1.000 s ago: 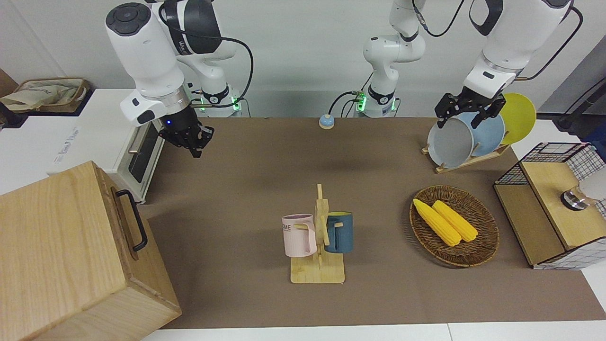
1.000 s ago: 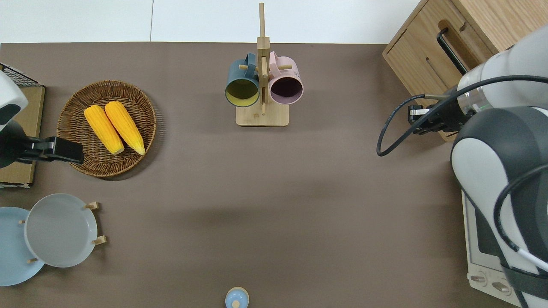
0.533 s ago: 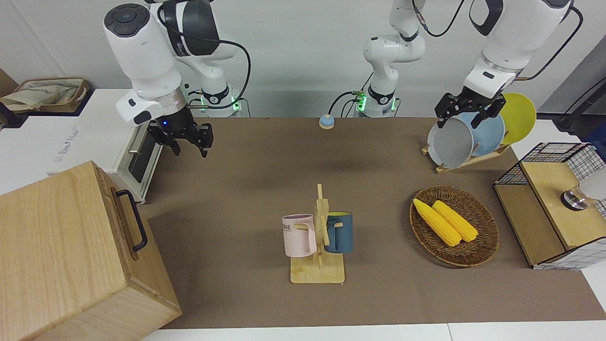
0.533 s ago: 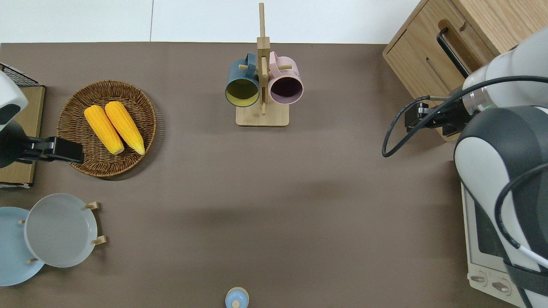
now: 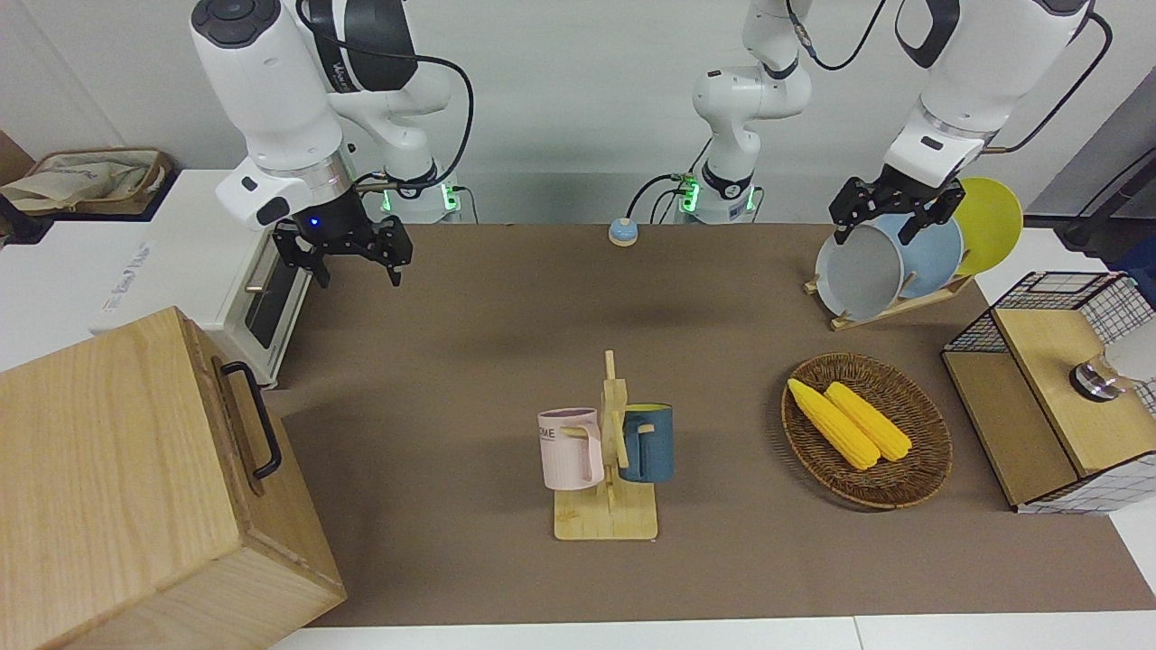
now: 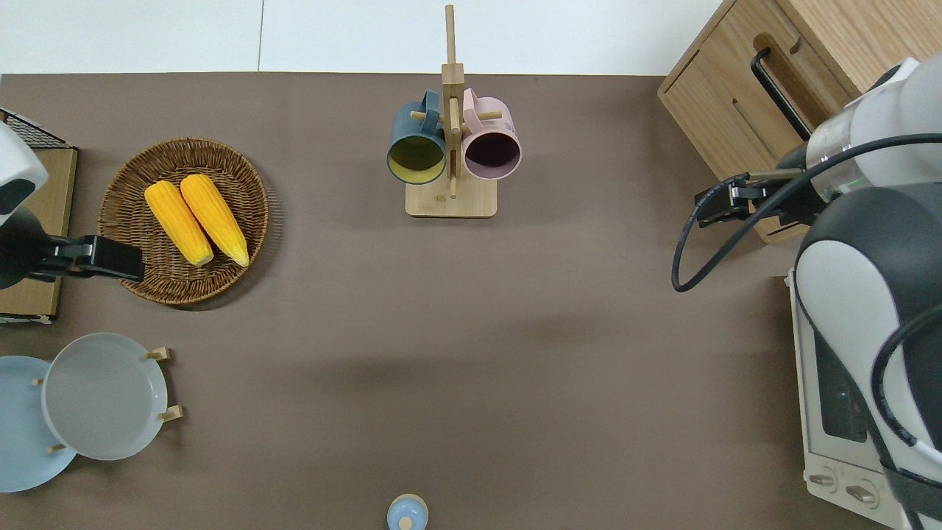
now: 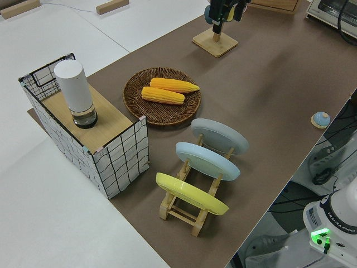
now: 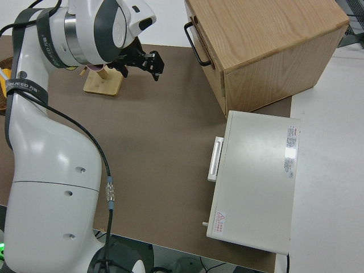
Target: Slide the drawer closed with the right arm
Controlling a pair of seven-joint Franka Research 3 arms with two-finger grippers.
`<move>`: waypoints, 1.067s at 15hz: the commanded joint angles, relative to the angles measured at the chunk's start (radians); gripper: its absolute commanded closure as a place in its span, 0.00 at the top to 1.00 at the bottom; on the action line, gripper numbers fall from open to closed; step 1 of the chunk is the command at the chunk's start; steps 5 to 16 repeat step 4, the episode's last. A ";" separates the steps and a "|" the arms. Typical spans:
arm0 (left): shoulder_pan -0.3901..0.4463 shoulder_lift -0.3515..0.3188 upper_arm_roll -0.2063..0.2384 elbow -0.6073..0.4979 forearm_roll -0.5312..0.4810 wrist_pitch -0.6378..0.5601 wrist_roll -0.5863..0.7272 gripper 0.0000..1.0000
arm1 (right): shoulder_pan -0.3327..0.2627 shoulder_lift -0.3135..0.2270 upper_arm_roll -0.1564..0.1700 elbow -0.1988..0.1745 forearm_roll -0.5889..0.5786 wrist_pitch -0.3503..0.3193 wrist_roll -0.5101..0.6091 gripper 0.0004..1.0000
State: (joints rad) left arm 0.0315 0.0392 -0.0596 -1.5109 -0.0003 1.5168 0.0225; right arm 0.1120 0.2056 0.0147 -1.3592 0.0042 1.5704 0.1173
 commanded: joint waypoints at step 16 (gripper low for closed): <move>0.004 0.011 -0.006 0.024 0.017 -0.020 0.010 0.99 | -0.008 -0.006 -0.001 0.005 -0.013 -0.019 -0.065 0.99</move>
